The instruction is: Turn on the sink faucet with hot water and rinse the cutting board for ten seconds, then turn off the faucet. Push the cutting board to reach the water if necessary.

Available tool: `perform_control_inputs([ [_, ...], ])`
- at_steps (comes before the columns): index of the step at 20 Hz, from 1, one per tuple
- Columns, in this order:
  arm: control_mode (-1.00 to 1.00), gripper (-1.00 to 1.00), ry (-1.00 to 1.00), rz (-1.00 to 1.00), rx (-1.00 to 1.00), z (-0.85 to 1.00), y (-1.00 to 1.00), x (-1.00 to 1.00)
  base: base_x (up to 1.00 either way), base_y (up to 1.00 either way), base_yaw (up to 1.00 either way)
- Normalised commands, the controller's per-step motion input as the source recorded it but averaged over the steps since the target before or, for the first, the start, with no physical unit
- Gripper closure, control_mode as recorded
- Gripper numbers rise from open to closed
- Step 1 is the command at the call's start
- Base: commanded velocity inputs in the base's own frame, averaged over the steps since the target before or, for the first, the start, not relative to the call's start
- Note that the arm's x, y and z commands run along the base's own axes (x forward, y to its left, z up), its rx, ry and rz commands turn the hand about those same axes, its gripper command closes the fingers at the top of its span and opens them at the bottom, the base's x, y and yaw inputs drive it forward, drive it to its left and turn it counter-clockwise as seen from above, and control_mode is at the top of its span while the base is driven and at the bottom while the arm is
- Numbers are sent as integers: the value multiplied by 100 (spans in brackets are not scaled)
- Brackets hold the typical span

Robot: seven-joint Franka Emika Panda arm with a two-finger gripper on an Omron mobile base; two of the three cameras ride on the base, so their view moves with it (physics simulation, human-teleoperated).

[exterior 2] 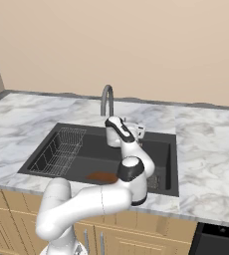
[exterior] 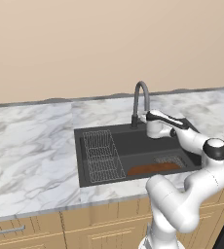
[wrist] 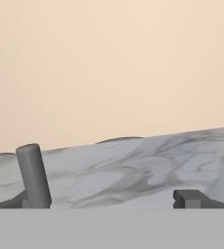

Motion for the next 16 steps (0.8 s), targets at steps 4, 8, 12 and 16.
perform_control_inputs([
  [4,-100,-100,0,0,2,0,-82,-25,0,0,0],
  [8,-100,-100,0,0,2,0,-92,-32,0,0,0],
  [12,-100,-100,-2,0,1,0,-95,-39,0,0,0],
  [16,-100,-100,-1,1,0,0,-100,-19,0,0,0],
])
